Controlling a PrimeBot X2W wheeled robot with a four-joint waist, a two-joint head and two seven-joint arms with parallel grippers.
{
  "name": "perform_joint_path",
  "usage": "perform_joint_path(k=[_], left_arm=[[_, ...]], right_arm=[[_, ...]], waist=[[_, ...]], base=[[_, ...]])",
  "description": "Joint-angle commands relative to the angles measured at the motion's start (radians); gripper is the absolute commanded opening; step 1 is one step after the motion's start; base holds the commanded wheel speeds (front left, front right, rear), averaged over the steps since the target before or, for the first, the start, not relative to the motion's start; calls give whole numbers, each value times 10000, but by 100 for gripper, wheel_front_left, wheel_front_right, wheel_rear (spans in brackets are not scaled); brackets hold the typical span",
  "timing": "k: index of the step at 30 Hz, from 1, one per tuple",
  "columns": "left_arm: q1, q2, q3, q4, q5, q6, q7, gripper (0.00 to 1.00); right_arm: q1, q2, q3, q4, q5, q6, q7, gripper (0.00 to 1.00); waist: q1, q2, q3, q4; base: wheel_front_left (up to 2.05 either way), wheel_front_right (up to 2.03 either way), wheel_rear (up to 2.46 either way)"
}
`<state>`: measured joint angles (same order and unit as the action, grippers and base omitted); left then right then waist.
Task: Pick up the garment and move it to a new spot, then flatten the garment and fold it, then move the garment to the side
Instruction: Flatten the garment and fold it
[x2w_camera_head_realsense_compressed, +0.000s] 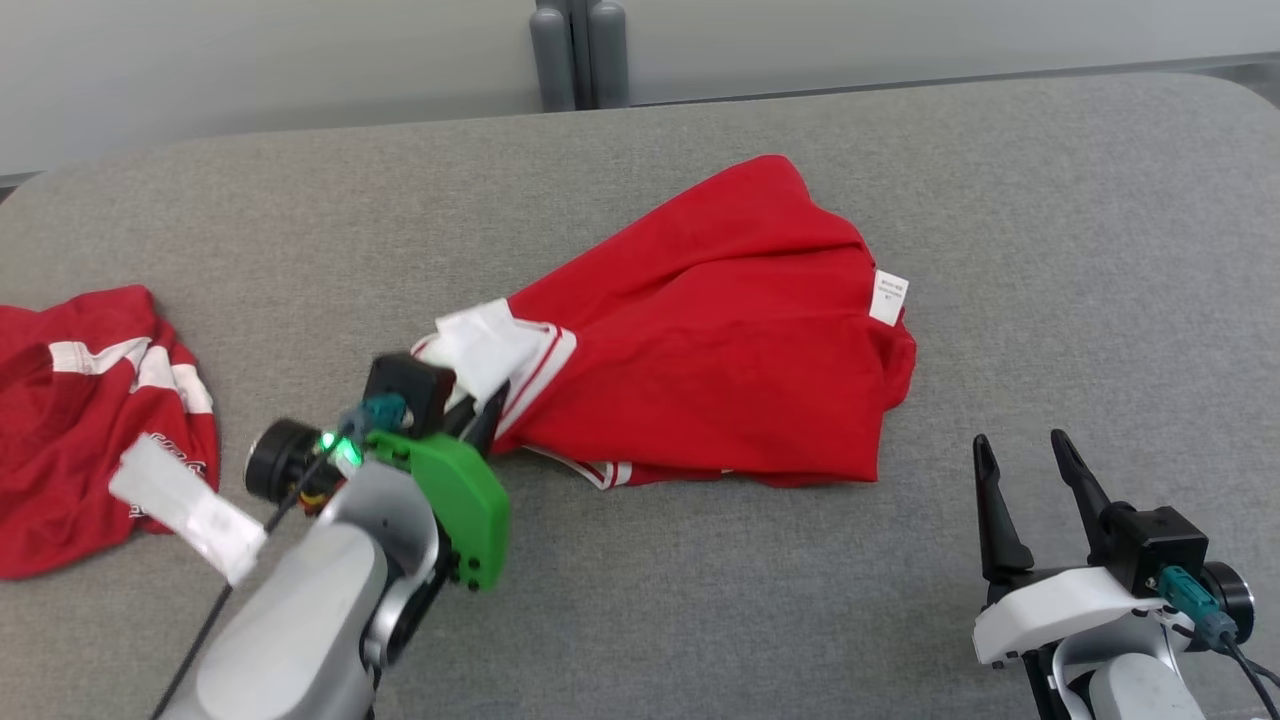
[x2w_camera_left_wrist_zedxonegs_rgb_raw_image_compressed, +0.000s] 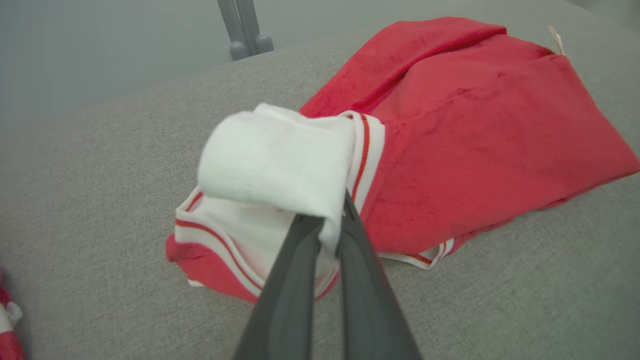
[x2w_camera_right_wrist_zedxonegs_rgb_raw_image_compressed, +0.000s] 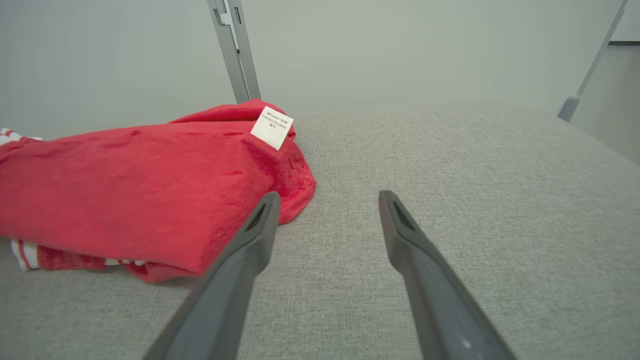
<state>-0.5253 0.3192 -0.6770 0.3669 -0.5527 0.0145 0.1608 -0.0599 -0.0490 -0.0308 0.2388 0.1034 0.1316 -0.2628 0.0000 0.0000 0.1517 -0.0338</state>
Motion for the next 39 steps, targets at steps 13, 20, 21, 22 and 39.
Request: perform_joint_path(k=[13, 20, 21, 22, 39], left_arm=[[3384, 27, -226, -1116, -793, 929, -272, 49], [3610, 177, 167, -1412, -1052, 1221, -476, 100], [3616, 240, 284, -1579, -1082, 1283, -564, 100], [3611, 274, 393, -1749, -1092, 1321, -706, 100], [3267, -1274, 3702, -2273, 985, -314, -4247, 100]], right_arm=[[38, -26, 47, 24, -136, -18, -31, 100], [90, -27, 34, 30, -81, -18, -32, 100], [94, -26, -1, 15, -64, -18, -32, 100], [109, -27, -42, 1, -59, -18, -32, 100], [-254, -26, -53, 121, -460, -18, -31, 100]], waist=[[0, 0, -196, 673], [0, 0, -277, 683], [0, 0, -287, 672], [0, 0, -298, 671], [0, 0, -635, 556]], base=[[0, 0, 0], [0, 0, 0], [0, 0, 0], [0, 0, 0], [0, 0, 0]])
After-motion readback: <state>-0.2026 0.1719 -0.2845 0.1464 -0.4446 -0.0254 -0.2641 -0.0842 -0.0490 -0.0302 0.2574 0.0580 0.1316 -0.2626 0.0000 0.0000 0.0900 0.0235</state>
